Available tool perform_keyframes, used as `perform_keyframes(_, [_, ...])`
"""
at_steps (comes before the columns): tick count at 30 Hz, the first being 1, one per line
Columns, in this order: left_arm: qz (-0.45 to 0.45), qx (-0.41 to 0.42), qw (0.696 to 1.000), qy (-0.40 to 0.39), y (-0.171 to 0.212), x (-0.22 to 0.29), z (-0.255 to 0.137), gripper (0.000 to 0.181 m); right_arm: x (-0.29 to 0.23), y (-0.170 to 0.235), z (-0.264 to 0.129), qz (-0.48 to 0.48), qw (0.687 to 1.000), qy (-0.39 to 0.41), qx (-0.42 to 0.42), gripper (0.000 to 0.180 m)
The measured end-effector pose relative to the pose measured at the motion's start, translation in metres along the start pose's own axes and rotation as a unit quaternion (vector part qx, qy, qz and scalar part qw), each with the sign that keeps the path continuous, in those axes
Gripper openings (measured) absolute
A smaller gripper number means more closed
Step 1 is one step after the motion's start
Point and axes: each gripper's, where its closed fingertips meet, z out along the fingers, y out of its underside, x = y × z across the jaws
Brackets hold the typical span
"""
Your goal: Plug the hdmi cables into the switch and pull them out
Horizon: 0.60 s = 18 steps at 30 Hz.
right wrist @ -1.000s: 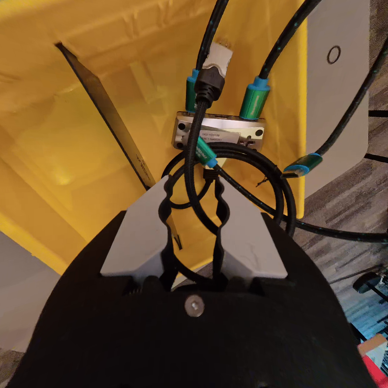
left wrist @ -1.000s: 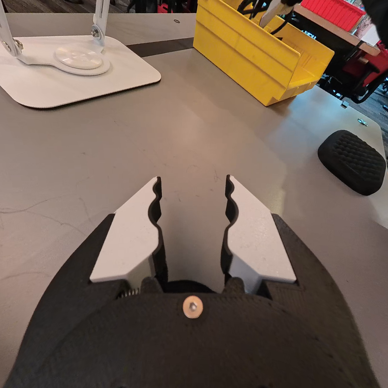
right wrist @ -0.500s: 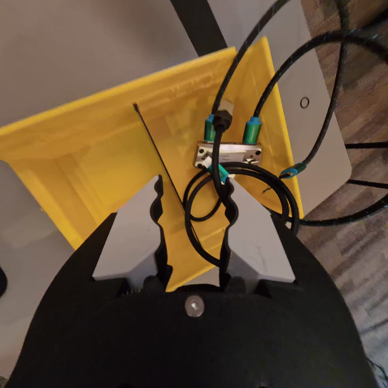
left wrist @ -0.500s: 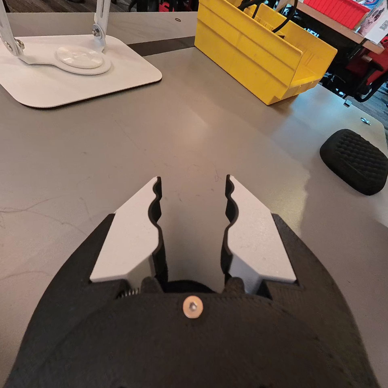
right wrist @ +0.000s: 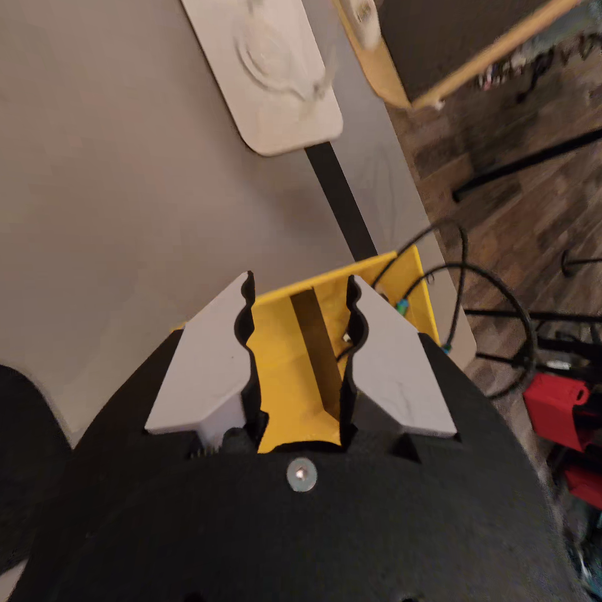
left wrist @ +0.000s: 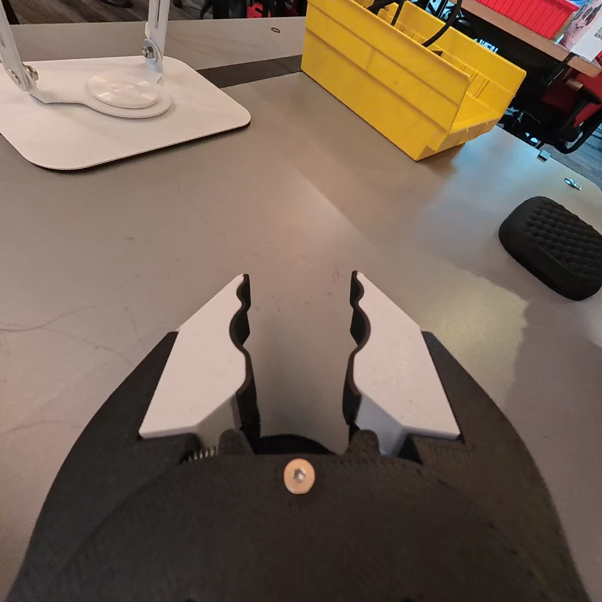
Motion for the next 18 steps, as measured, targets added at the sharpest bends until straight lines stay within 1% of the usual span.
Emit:
perform_keyframes(4, [0.005,-0.001,1.0,0.002,0.001,0.004,0.001,0.059,-0.052,-0.047,0.002,-0.008,0.996,-0.035,0.08,0.05])
perform_keyframes(8, [0.034,0.018,0.999,0.002,-0.007,0.013,-0.004,0.059,-0.089,-0.074,0.009,-0.006,0.99,-0.046,0.134,0.05])
perform_keyframes(11, [0.069,0.053,0.996,0.03,-0.04,0.032,-0.028,0.062,-0.117,-0.085,0.013,0.014,0.982,-0.07,0.174,0.048])
perform_keyframes(12, [0.091,0.062,0.994,0.022,-0.056,0.033,-0.04,0.062,-0.128,-0.086,0.015,0.017,0.98,-0.081,0.184,0.047])
perform_keyframes(14, [0.162,0.062,0.984,-0.044,-0.083,0.014,-0.07,0.062,-0.144,-0.086,0.019,0.019,0.976,-0.09,0.196,0.045])
perform_keyframes(16, [0.227,0.038,0.962,-0.145,-0.102,-0.028,-0.103,0.06,-0.157,-0.083,0.026,0.027,0.974,-0.101,0.201,0.045])
perform_keyframes(17, [0.24,0.018,0.951,-0.194,-0.107,-0.054,-0.119,0.059,-0.162,-0.08,0.03,0.033,0.973,-0.108,0.201,0.045])
perform_keyframes(18, [0.243,-0.009,0.943,-0.227,-0.109,-0.08,-0.133,0.059,-0.166,-0.078,0.034,0.04,0.972,-0.115,0.202,0.045])
